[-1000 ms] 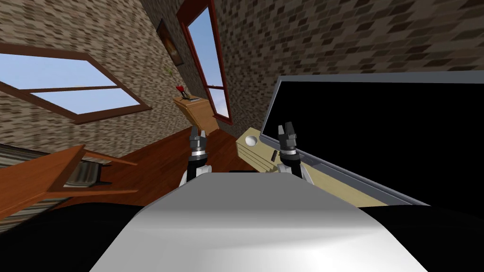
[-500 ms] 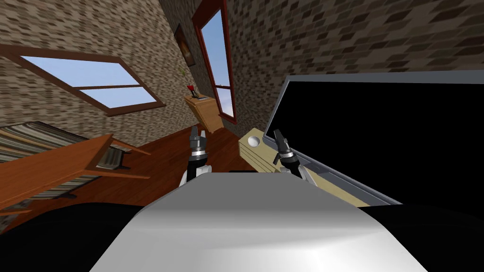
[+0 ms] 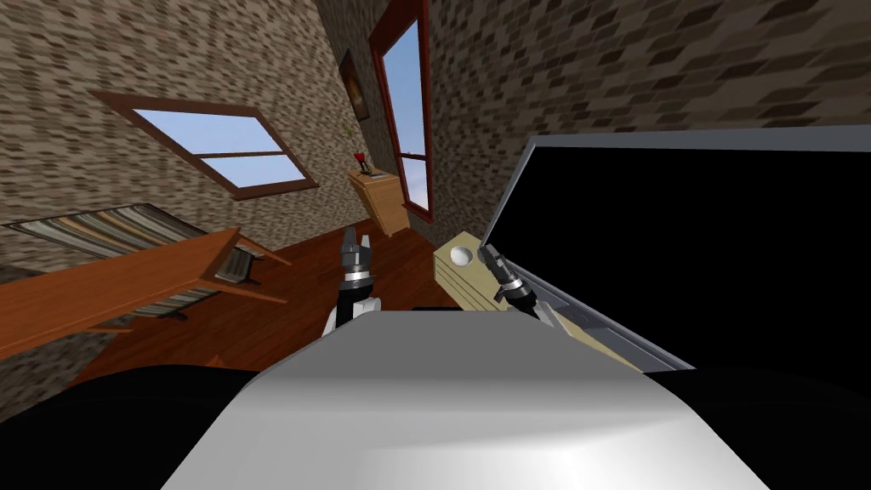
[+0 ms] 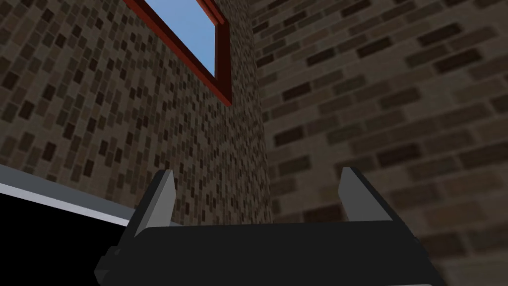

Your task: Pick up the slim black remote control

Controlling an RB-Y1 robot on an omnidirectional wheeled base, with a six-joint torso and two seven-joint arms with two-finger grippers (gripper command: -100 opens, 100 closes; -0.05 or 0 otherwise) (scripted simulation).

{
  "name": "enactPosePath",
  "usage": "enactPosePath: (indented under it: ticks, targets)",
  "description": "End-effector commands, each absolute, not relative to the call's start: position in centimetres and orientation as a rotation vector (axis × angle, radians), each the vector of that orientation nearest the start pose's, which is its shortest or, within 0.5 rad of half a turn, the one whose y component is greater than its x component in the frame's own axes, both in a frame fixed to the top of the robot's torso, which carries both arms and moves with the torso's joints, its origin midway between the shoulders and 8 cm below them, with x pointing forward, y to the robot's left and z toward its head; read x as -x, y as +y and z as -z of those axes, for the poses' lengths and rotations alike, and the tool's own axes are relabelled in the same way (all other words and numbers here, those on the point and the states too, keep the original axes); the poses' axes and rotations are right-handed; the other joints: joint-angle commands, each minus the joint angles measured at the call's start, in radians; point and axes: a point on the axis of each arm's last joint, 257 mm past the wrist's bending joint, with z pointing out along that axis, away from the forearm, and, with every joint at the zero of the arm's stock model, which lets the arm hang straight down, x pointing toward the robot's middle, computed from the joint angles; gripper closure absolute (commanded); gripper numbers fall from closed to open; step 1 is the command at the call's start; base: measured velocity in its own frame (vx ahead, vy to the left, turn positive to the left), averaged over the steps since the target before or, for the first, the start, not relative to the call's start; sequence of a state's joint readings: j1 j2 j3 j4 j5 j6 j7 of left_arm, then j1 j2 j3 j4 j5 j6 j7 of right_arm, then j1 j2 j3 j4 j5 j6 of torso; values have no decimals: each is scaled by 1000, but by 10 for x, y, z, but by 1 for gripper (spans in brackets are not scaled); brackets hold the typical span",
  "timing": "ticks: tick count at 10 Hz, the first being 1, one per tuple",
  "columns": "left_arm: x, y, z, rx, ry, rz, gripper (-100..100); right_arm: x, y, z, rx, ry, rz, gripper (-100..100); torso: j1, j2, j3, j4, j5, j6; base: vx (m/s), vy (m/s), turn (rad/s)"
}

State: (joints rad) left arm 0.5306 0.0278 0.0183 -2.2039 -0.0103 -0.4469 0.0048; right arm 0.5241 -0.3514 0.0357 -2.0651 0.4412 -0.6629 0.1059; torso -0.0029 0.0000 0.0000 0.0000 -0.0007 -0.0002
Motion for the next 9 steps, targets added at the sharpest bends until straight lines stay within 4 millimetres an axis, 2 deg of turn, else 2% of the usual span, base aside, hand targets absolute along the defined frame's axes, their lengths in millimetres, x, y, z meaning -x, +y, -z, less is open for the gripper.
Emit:
enactPosePath:
  ticks: [1,3,4,5,6,7,8,9]
  targets:
    - [-361,292,31,759,743,1231,0,-347,-195,108,-14,1238,-949,-100,0,0,0,0,0,0,-14,-36,122]
    - [-361,292,31,759,743,1231,0,-341,-192,151,96,1358,-873,-100,0,0,0,0,0,0,-19,-47,271]
    - [-361,292,31,759,743,1231,0,-341,-191,155,112,1370,-861,-100,-1,0,0,0,0,0,-23,-51,206]
    - [-361,292,31,759,744,1231,0,-335,-192,180,168,1434,-824,-100,-1,0,0,0,0,1,-33,-51,306]
    - [-361,292,31,759,743,1231,0,-335,-191,181,179,1438,-818,-100,-1,1,1,0,0,0,-26,-43,116]
    - [-361,292,31,759,744,1231,0,-328,-193,207,240,1505,-779,-100,0,1,0,0,0,1,-28,-41,256]
    - [-361,292,31,759,743,1231,0,-328,-192,208,247,1508,-775,-100,-1,0,0,0,0,0,-27,-38,146]
    - [-361,292,31,759,744,1231,0,-320,-196,235,310,1575,-736,-100,0,0,0,0,0,1,-33,-37,298]
